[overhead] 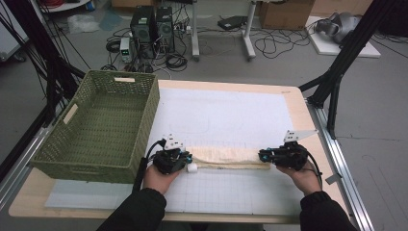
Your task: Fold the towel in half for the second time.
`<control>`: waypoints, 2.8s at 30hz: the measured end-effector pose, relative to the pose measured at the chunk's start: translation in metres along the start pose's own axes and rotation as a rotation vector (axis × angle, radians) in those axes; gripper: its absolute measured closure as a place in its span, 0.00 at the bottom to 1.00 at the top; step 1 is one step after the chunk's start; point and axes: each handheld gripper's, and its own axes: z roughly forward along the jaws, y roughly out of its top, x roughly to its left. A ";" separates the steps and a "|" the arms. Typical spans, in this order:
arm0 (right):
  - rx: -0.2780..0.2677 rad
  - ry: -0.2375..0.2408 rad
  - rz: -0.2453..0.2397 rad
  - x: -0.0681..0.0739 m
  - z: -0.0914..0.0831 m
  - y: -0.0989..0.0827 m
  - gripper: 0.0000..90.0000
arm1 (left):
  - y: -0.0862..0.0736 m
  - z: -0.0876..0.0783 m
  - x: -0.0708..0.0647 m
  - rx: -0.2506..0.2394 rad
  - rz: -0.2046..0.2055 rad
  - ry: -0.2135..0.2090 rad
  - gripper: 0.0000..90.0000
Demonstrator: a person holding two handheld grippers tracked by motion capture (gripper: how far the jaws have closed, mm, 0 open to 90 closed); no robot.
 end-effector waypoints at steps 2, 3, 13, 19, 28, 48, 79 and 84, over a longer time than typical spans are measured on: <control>0.022 0.003 -0.006 0.003 0.008 -0.002 0.89 | 0.002 -0.003 0.000 0.009 0.010 0.006 0.78; 0.033 0.008 -0.004 0.004 0.012 -0.004 0.90 | 0.004 -0.004 0.000 0.013 0.007 -0.001 0.74; 0.073 0.000 -0.024 0.008 0.022 -0.013 0.91 | 0.024 -0.016 -0.004 -0.027 0.014 0.008 0.71; 0.066 -0.001 -0.020 0.008 0.022 -0.018 0.91 | 0.018 0.006 -0.008 0.052 0.029 0.006 0.86; 0.076 -0.037 -0.041 0.007 0.014 -0.023 0.88 | 0.012 0.013 -0.012 0.131 0.107 0.071 0.86; 0.006 -0.118 -0.088 0.007 0.004 -0.006 0.67 | 0.008 0.005 -0.009 0.066 0.100 0.080 0.74; 0.090 -0.161 -0.114 0.005 0.012 -0.022 0.57 | 0.001 0.010 -0.003 0.086 0.076 0.073 0.71; 0.091 -0.173 -0.118 0.006 0.013 -0.021 0.56 | 0.000 0.010 -0.002 0.081 0.069 0.074 0.69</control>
